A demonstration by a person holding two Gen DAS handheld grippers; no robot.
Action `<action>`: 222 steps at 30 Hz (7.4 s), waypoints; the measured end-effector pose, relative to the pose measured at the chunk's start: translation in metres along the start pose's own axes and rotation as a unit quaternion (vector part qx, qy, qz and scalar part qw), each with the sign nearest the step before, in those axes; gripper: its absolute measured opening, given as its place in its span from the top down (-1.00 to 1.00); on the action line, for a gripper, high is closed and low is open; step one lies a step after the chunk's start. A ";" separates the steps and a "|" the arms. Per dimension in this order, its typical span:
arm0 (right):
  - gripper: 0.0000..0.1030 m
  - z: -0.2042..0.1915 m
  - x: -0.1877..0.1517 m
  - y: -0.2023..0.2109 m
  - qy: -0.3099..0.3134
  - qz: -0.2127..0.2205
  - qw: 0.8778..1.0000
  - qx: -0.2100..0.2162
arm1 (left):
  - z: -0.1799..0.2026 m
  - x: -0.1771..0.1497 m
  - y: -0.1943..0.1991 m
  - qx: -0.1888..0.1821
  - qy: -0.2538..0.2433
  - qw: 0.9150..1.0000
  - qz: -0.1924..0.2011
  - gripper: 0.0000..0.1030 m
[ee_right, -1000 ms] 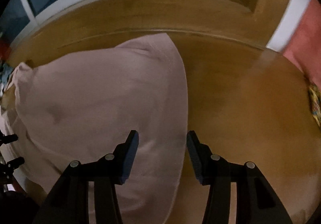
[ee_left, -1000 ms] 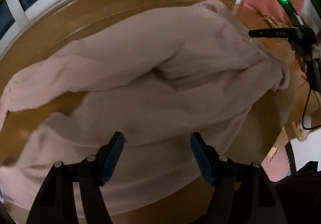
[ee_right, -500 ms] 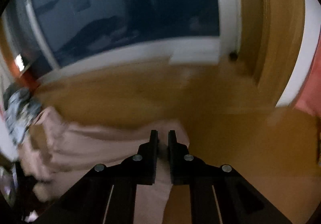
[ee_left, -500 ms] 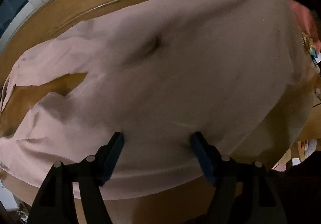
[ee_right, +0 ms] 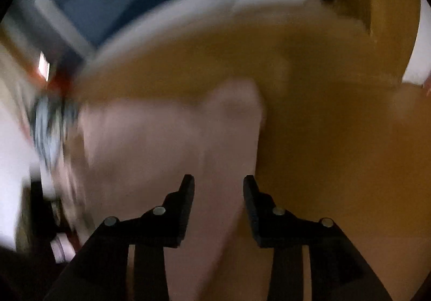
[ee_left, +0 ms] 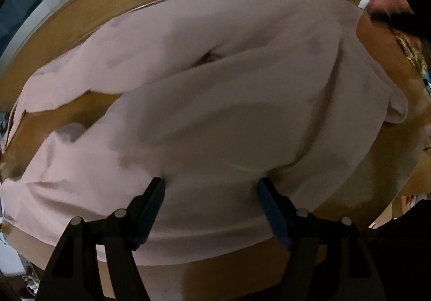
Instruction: Fold clothes
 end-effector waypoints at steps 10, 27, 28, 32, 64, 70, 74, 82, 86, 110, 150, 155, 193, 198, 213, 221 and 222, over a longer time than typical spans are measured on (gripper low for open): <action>0.21 -0.062 -0.114 -0.002 0.080 -0.011 0.996 -0.032 | 0.075 0.025 0.010 -0.090 -0.113 0.989 0.010 -0.35; 0.68 -0.064 -0.086 0.056 0.229 0.004 0.958 -0.172 | 0.029 0.034 0.011 -0.035 -0.064 0.997 0.024 -0.34; 0.68 -0.059 -0.098 0.050 0.234 -0.021 0.955 -0.182 | 0.024 0.032 0.008 -0.030 -0.060 0.998 0.021 -0.34; 0.51 -0.042 -0.136 0.020 0.236 -0.110 0.943 -0.206 | 0.024 0.033 -0.004 -0.026 -0.051 0.998 0.011 -0.37; 0.00 0.094 0.019 -0.018 -0.088 -0.006 0.993 -0.081 | 0.154 0.269 -0.073 -0.021 -0.298 0.952 0.062 -0.34; 0.04 0.099 0.027 -0.029 -0.062 -0.007 0.996 -0.070 | 0.180 0.290 -0.101 -0.017 -0.302 0.952 0.046 -0.35; 0.10 0.095 0.027 -0.036 -0.052 -0.010 0.998 -0.040 | 0.191 0.290 -0.110 -0.026 -0.299 0.953 0.042 -0.35; 0.93 0.094 0.031 -0.030 -0.069 0.028 0.997 -0.034 | 0.205 0.298 -0.120 -0.037 -0.277 0.958 0.057 -0.19; 0.95 0.091 0.019 0.027 -0.129 0.104 0.986 0.029 | 0.210 0.294 -0.113 -0.076 -0.253 0.963 0.060 0.93; 0.87 0.091 0.007 0.002 -0.084 0.057 0.994 -0.037 | 0.204 0.365 -0.083 0.054 -0.179 0.973 0.137 0.53; 0.92 0.068 -0.166 0.086 -0.079 0.039 0.969 -0.232 | 0.297 0.282 -0.055 -0.082 -0.155 0.977 0.120 0.16; 0.87 0.016 -0.125 0.060 -0.020 0.072 0.986 -0.149 | 0.184 0.261 -0.033 0.059 -0.103 0.985 0.128 0.16; 0.11 -0.134 -0.044 0.004 -0.060 0.140 0.976 -0.156 | 0.006 0.101 0.049 0.084 0.020 0.983 0.162 -0.34; 0.11 -0.200 -0.032 -0.028 -0.051 0.133 0.980 -0.139 | -0.036 0.067 0.054 0.108 -0.005 0.982 0.156 -0.34; 0.11 -0.302 0.016 -0.099 -0.003 0.120 0.992 -0.048 | -0.125 0.025 0.080 0.102 0.092 0.979 0.151 -0.34; 0.11 -0.361 0.026 -0.114 -0.030 0.102 0.994 -0.037 | -0.173 0.023 0.084 0.083 0.056 0.983 0.152 -0.34; 0.11 -0.371 0.031 -0.116 -0.040 0.101 0.993 -0.036 | -0.181 0.024 0.084 0.082 0.040 0.984 0.152 -0.34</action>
Point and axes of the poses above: each gripper's, at about its wrist camera, not at the fingertips, and y roughly against the way its jaws point, z to its right, x to its top, the point moved 5 cm from there along -y, roughly the way its jaws point, and after that the axes turned 9 degrees about -x, right-handed, at the moved point
